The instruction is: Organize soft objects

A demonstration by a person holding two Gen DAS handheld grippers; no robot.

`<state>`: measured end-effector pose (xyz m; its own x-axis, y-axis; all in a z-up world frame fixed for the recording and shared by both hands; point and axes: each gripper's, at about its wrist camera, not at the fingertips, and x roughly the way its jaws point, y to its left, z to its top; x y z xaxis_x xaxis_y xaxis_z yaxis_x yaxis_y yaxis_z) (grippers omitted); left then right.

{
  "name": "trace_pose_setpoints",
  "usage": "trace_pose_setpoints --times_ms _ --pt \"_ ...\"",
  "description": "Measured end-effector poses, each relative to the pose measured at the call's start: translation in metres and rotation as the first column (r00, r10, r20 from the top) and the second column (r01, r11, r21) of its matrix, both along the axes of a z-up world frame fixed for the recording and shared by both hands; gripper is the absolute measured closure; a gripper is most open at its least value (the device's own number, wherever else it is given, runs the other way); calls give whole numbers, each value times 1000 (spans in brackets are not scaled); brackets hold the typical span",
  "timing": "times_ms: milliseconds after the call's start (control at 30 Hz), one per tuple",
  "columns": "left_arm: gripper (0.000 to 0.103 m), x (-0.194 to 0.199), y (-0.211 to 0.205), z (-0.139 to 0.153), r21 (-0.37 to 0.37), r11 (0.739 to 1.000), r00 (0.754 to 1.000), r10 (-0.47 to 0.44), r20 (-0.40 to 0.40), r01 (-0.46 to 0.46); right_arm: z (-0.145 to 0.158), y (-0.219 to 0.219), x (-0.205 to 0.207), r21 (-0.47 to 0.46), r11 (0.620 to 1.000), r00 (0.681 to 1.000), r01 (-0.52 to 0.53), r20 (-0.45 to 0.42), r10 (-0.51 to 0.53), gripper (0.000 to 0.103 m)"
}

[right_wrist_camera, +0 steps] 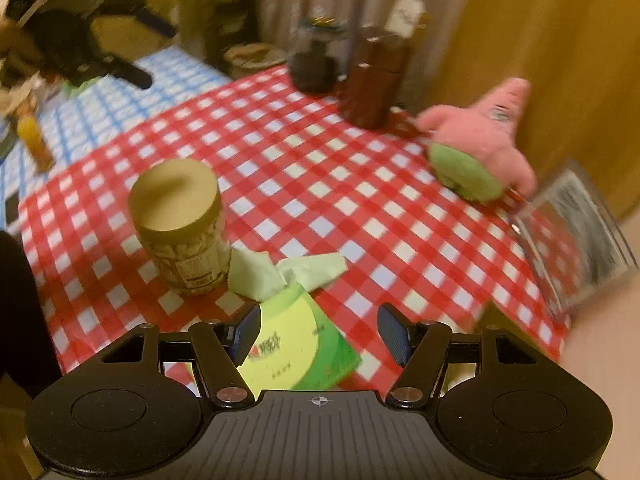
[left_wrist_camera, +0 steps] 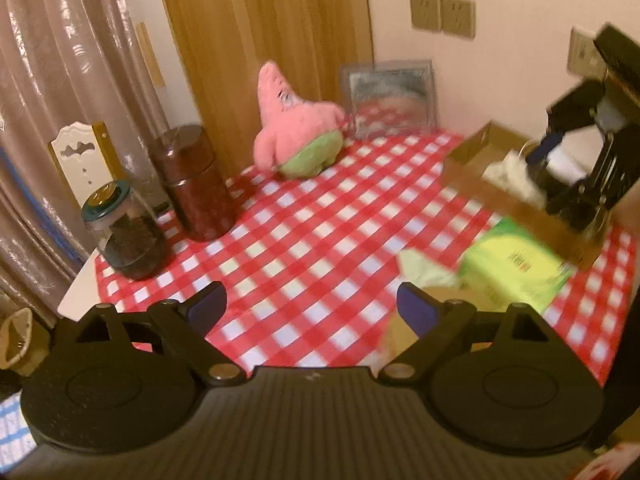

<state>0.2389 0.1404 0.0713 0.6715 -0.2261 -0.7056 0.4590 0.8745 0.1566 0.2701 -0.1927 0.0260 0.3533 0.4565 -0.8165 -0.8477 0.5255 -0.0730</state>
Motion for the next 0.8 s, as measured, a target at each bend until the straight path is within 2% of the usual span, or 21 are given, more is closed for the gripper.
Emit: trace_pose_setpoints --times_ms 133,333,433,633,800 --pt "12 19 15 -21 24 999 999 -27 -47 28 -20 31 16 -45 991 992 -122 -16 122 38" --pt "12 39 24 -53 59 990 984 -122 -131 131 -55 73 35 -129 955 962 -266 -102 253 39" --pt "12 46 28 -67 83 984 979 -146 -144 159 -71 87 45 -153 945 954 -290 -129 272 39" --pt "12 59 34 -88 86 985 977 -137 -161 153 -94 109 58 -194 923 937 -332 -182 299 39" --pt "12 65 34 -99 83 985 976 -134 -169 150 -111 125 61 -242 900 923 -364 -224 313 46"
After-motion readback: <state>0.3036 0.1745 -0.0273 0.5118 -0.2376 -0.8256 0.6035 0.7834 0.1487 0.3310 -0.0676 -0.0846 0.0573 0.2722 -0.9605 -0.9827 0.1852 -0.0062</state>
